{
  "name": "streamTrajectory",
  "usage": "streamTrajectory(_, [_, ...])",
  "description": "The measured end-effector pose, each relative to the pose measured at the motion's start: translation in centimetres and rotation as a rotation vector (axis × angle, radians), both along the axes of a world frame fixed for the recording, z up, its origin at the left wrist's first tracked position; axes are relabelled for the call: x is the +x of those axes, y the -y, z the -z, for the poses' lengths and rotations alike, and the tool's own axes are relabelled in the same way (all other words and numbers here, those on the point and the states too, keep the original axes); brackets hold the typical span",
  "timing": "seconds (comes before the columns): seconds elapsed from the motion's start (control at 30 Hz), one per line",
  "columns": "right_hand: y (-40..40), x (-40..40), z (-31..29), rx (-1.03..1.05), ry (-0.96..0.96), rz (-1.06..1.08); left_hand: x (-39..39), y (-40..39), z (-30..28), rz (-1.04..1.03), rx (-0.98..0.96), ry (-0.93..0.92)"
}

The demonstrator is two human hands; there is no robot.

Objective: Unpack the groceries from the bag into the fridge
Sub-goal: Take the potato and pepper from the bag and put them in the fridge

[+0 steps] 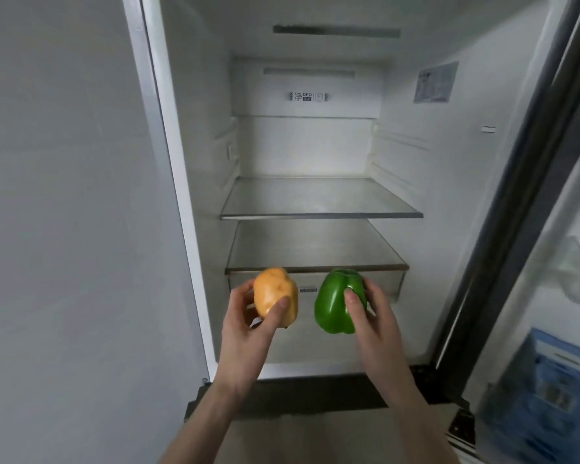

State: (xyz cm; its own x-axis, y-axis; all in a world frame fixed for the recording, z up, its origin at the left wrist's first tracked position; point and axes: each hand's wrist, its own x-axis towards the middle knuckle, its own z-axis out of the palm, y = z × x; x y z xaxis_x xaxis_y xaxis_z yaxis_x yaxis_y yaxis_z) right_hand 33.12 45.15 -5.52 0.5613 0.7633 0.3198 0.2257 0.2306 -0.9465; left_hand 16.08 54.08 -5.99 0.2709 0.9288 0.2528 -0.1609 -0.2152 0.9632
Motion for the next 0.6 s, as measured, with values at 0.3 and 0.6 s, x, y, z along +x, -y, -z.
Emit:
streamTrajectory(0.3, [-6.0, 2.0, 0.0, 0.014, -0.063, 0.079, 2.4, -6.3, 0.2, -0.009, -0.020, -0.047])
streamTrajectory(0.6, [-11.7, 6.9, -1.0, -0.087, 0.048, 0.228, 5.3, -11.8, 0.3, -0.212, 0.093, -0.270])
